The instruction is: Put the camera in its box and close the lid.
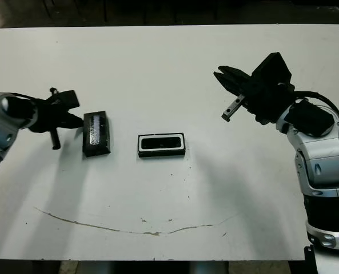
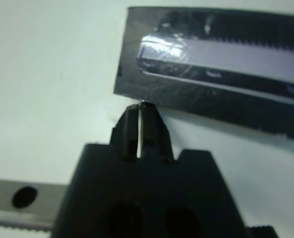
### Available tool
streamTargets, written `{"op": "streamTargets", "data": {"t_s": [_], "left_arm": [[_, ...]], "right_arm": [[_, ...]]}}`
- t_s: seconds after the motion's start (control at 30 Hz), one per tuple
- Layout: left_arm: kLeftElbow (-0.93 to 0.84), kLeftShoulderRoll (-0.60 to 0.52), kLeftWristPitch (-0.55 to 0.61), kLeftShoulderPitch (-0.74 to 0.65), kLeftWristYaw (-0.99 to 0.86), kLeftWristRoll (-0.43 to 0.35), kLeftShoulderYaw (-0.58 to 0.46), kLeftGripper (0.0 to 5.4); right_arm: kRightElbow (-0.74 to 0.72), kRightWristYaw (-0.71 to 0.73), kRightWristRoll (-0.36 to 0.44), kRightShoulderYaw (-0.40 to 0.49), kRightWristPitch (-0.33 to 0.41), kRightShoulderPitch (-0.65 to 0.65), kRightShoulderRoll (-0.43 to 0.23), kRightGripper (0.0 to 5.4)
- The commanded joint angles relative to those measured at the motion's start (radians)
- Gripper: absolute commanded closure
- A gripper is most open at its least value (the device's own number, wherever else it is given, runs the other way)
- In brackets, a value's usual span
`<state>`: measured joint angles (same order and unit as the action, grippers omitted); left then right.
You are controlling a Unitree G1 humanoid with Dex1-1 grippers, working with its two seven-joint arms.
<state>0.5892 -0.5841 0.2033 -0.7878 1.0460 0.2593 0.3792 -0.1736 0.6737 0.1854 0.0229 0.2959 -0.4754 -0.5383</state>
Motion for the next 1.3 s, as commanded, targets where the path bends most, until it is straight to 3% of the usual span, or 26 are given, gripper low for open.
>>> {"op": "streamTargets", "data": {"t_s": [0.03, 0.3, 0.43, 0.7, 0.83, 1.03, 1.13, 1.3], "left_arm": [[0.058, 0.046, 0.003, 0.047, 0.011, 0.026, 0.051, 5.4], [0.093, 0.08, -0.021, 0.011, -0.001, 0.05, 0.082, 5.4], [0.082, 0.083, -0.03, 0.004, -0.001, 0.05, 0.084, 5.4], [0.066, 0.052, -0.018, 0.017, -0.023, 0.032, 0.044, 5.4], [-0.009, 0.001, -0.018, 0.058, -0.158, 0.04, -0.035, 5.4], [-0.309, -0.004, 0.082, 0.222, -0.497, 0.059, -0.226, 5.4], [-0.468, 0.049, 0.139, 0.303, -0.626, 0.002, -0.355, 5.4], [-0.81, 0.141, 0.134, 0.459, -0.691, -0.19, -0.55, 5.4]], "right_arm": [[0.007, 0.005, 0.002, -0.005, 0.005, 0.017, -0.008, 5.39], [0.005, 0.004, 0.005, -0.004, 0.022, 0.017, -0.012, 5.39], [0.016, 0.007, -0.003, -0.009, -0.003, 0.014, -0.009, 5.39], [0.016, 0.004, 0.011, -0.005, 0.009, 0.017, -0.002, 5.39], [0.023, 0.022, 0.026, -0.002, -0.01, 0.021, -0.001, 5.39], [0.009, 0.02, 0.035, -0.007, 0.004, 0.027, 0.0, 5.39], [0.022, 0.023, 0.03, -0.013, -0.021, 0.027, 0.001, 5.39], [0.027, 0.02, 0.038, -0.015, -0.017, 0.032, 0.007, 5.39]]}}
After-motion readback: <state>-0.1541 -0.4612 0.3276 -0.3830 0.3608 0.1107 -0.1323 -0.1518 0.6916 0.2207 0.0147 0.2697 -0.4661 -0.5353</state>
